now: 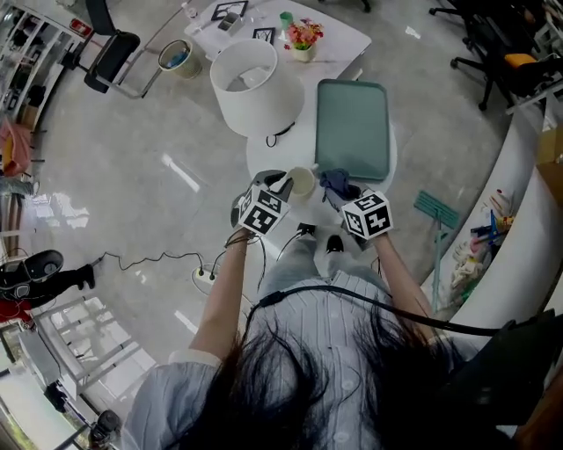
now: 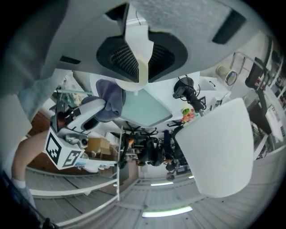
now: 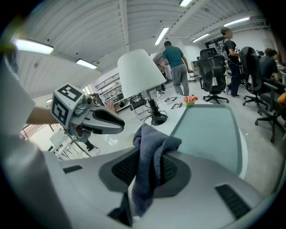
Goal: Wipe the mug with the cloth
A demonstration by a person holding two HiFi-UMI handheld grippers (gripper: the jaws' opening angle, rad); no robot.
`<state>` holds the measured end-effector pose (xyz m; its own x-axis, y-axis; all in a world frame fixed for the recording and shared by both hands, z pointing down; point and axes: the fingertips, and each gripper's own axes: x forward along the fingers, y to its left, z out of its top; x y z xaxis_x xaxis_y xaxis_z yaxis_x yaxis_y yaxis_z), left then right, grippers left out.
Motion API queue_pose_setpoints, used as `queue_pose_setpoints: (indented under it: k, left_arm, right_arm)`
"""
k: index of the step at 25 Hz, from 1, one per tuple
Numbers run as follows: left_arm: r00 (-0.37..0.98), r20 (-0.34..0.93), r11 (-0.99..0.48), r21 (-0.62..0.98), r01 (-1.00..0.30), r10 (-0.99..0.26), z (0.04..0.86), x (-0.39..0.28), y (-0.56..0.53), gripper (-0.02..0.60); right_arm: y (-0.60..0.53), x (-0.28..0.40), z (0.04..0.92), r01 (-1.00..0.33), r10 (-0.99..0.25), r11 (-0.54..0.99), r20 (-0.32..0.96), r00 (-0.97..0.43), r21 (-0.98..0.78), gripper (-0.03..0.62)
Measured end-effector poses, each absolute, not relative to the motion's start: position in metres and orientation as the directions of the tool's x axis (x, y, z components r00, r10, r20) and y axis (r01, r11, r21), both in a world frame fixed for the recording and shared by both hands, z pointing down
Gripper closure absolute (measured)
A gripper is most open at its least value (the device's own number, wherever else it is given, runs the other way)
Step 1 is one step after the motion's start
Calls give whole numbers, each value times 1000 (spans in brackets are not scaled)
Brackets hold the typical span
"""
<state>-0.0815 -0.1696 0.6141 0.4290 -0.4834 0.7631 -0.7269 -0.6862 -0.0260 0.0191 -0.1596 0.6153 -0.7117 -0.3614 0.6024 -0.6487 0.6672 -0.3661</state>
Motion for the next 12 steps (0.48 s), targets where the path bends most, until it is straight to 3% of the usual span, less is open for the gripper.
queue_pose_setpoints:
  k: [6,12]
  left_arm:
    - [462,819,-846,-52,-531,-340,632,-73,-187,526]
    - [475,848,-916,-28,-401,-234,648,-57,-197,526]
  right_arm:
    - [-164,9,630,-600,-282,717,640,-715,-355,508]
    - [-174,0,638,-572,-224,721,650,-726,-391,508]
